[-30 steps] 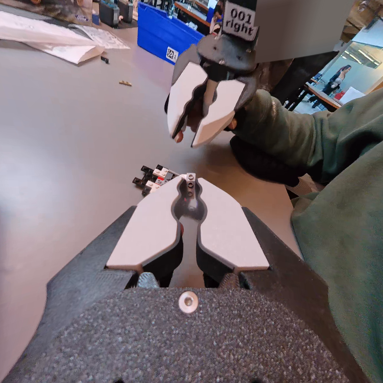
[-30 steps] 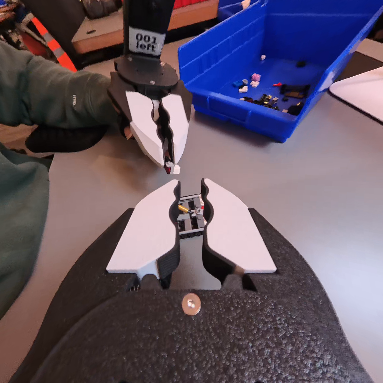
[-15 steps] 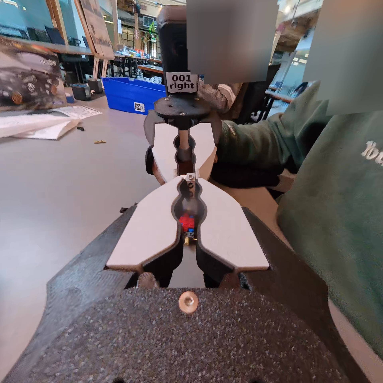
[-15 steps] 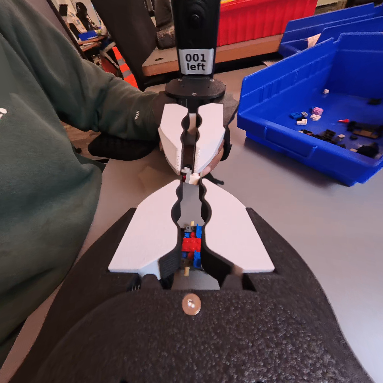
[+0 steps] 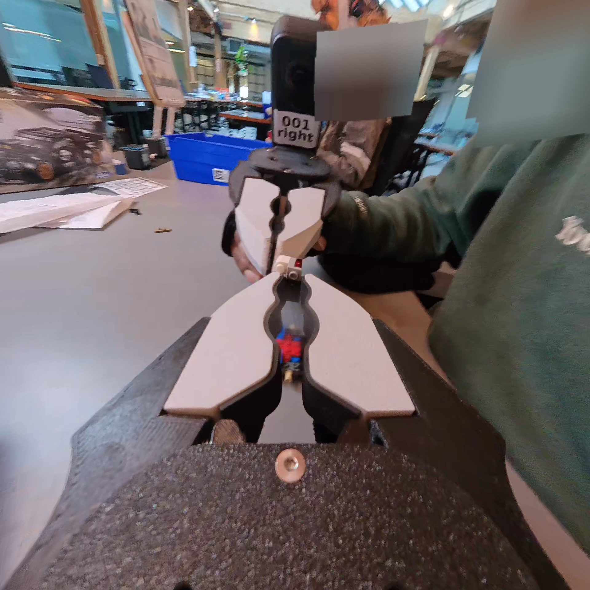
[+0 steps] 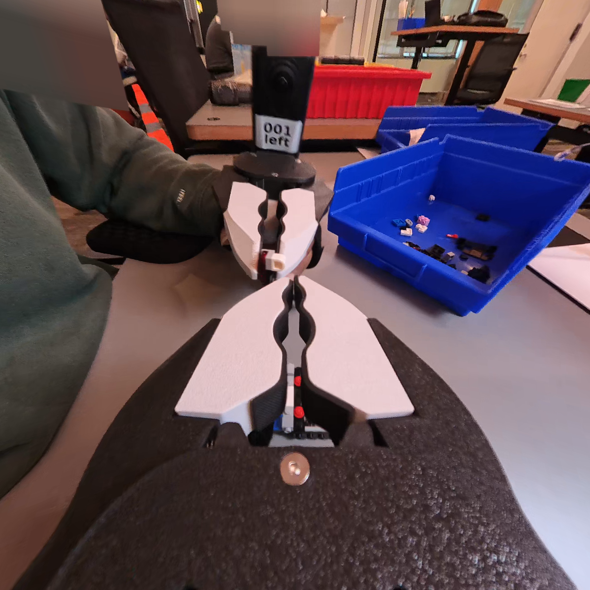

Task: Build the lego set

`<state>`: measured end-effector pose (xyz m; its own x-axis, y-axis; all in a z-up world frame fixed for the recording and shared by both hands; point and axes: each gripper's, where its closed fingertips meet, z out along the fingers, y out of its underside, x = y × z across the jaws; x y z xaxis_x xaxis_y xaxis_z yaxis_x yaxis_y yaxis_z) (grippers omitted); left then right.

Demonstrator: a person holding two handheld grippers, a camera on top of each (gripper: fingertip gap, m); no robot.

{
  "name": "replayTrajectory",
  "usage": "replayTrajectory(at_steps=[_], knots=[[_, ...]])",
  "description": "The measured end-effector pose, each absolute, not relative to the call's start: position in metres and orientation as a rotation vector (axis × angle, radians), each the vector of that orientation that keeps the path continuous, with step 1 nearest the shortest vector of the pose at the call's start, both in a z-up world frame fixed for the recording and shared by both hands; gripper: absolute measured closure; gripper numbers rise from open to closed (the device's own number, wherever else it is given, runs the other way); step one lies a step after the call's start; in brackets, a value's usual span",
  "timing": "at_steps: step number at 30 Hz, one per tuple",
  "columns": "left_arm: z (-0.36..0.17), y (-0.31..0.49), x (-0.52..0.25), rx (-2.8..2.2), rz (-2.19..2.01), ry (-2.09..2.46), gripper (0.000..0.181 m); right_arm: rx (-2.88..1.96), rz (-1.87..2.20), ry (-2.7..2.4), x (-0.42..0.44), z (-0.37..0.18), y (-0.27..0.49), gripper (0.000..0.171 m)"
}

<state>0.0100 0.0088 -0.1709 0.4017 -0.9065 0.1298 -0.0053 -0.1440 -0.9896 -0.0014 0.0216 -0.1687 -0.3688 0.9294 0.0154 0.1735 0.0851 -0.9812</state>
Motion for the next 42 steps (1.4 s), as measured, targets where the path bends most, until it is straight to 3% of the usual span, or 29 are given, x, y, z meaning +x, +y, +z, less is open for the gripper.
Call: replayTrajectory(at_steps=[4, 13, 24, 31, 33, 36, 42], knots=[[-0.159, -0.015, 0.018, -1.440, -1.304, 0.861, 0.174, -1.023, 1.466, -1.711, 0.007, -0.160, 0.001, 0.152], [-0.167, -0.036, 0.022, -1.574, -1.826, 0.824, 0.174, -0.781, 1.080, -1.890, 0.010, -0.166, -0.025, 0.161], [-0.177, -0.025, 0.018, -1.710, -1.997, 0.650, 0.174, -0.727, 0.763, -1.929, 0.005, -0.179, -0.016, 0.162], [-0.190, -0.004, 0.009, -1.773, -1.677, 0.665, 0.173, -1.012, 0.632, -1.928, -0.004, -0.198, 0.014, 0.164], [-0.138, -0.025, 0.011, -1.473, -1.860, 0.705, 0.173, -1.101, 0.374, -2.054, 0.003, -0.243, 0.042, 0.164], [-0.166, -0.009, 0.015, -1.689, -1.351, 0.870, 0.173, -1.133, 0.551, -1.937, -0.008, -0.229, 0.043, 0.164], [-0.204, 0.030, -0.023, -1.837, -0.918, 0.776, 0.173, -1.252, 1.012, -1.671, -0.011, -0.197, 0.048, 0.164]])
